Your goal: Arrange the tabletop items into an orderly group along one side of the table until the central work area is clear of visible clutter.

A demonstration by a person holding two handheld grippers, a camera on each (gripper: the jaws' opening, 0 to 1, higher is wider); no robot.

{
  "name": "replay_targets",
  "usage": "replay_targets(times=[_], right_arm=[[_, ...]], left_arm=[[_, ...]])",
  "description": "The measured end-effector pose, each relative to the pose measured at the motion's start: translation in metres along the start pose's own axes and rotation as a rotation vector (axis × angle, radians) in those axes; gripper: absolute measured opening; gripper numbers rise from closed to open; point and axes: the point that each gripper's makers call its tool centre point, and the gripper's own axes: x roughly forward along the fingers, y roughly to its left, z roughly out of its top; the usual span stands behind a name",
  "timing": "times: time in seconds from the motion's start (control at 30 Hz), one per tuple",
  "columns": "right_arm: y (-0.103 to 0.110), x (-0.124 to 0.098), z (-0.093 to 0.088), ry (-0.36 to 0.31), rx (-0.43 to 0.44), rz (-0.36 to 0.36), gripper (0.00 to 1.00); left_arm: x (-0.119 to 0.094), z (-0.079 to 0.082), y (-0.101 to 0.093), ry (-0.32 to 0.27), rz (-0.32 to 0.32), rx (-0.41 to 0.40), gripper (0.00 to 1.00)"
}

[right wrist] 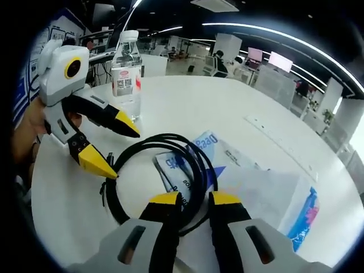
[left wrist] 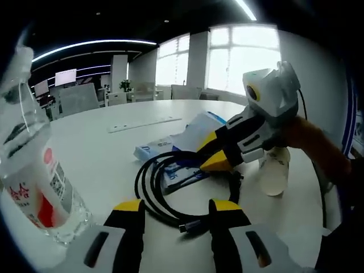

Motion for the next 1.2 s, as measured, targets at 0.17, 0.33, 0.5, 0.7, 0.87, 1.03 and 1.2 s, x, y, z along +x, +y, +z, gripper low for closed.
replay_targets(times=[0.17,0.33,0.5,0.7,0.87,1.03,1.2], right_arm=[[0.001,0.002,0.000,0.001,0.005,0.009,0.14],[0.001,0.002,-0.001,-0.002,0.016,0.009,0.13],[0.000,0.003,0.000,-0.010,0.029,0.006,0.11],[-0.001,0.003,0.003,-0.016,0.040,0.011,0.09],[0.000,0.002,0.003,-0.022,0.050,0.009,0.07],[-0.001,0.001,0.008,-0.035,0.068,0.011,0.06],[0.000,-0.002,0.008,-0.043,0.078,0.009,0.05]], left_arm=[[0.007,0.000,0.007,0.009,0.002,0.003,0.43],[0.010,0.001,0.008,0.009,0.008,0.004,0.41],[0.006,-0.004,-0.004,0.008,0.021,0.014,0.33],[0.006,-0.002,0.001,0.002,0.036,0.024,0.22],[0.009,0.002,0.014,-0.005,0.046,0.017,0.14],[0.008,0.002,0.012,0.001,0.062,0.029,0.10],[0.004,0.000,0.005,0.006,0.077,0.051,0.08]])
